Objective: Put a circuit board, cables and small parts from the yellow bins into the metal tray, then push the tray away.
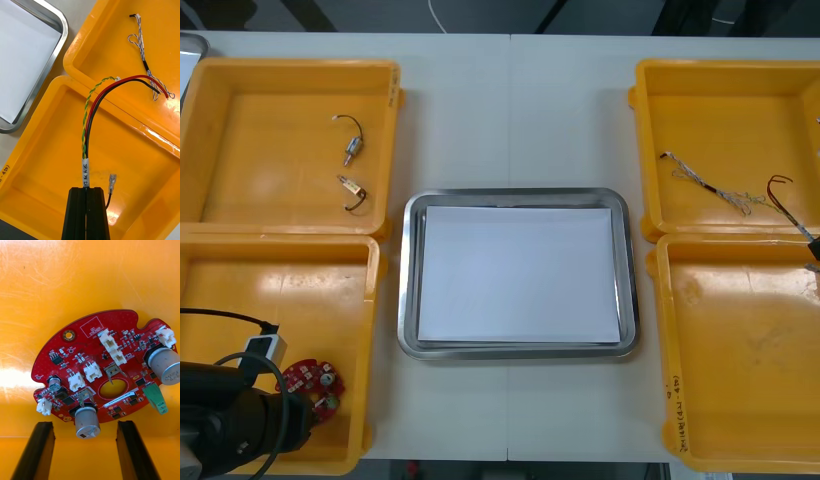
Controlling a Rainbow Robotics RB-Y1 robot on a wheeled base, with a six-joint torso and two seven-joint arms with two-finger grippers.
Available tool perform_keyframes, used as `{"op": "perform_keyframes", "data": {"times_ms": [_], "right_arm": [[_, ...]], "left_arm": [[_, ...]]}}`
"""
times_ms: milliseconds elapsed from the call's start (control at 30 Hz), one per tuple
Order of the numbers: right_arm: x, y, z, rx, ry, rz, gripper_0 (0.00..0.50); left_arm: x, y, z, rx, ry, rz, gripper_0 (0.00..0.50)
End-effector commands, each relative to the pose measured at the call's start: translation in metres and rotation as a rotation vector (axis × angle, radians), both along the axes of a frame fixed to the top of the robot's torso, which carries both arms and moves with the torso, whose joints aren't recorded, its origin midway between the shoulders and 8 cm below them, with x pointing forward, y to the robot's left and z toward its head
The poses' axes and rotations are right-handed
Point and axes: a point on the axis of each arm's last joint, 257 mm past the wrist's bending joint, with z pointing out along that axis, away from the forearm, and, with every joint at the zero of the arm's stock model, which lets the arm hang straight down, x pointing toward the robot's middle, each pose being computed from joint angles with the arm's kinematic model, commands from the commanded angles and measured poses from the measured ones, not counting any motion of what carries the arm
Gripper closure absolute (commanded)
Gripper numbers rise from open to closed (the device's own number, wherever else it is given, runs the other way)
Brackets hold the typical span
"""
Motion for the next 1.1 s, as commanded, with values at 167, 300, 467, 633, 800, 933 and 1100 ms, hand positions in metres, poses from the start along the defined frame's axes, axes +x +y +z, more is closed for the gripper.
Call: {"op": "perform_keyframes", "data": {"times_ms": [167,300,467,633,800,933,1100], "right_arm": [[0.000,-0.003,0.009,-0.055,-0.021,0.016,0.500],[0.000,-0.003,0.009,-0.056,-0.023,0.018,0.500],[-0.001,-0.002,0.009,-0.054,-0.019,0.021,0.500],[-0.001,-0.002,0.009,-0.054,-0.020,0.020,0.500],[-0.001,-0.002,0.009,-0.054,-0.020,0.019,0.500],[-0.001,-0.002,0.009,-0.054,-0.020,0.020,0.500],[-0.001,-0.002,0.009,-0.053,-0.021,0.020,0.500]], "left_arm": [[-0.009,0.011,-0.004,0.004,0.019,0.072,0.463],[-0.010,0.011,-0.005,0.005,0.020,0.070,0.500],[-0.009,0.011,-0.004,0.004,0.017,0.069,0.500],[-0.007,0.011,-0.002,0.002,0.014,0.071,0.500],[0.002,0.014,0.010,-0.011,0.002,0.083,0.500],[0.008,0.017,0.032,-0.013,0.010,0.099,0.500],[0.012,0.018,0.052,-0.011,0.014,0.108,0.500]]}}
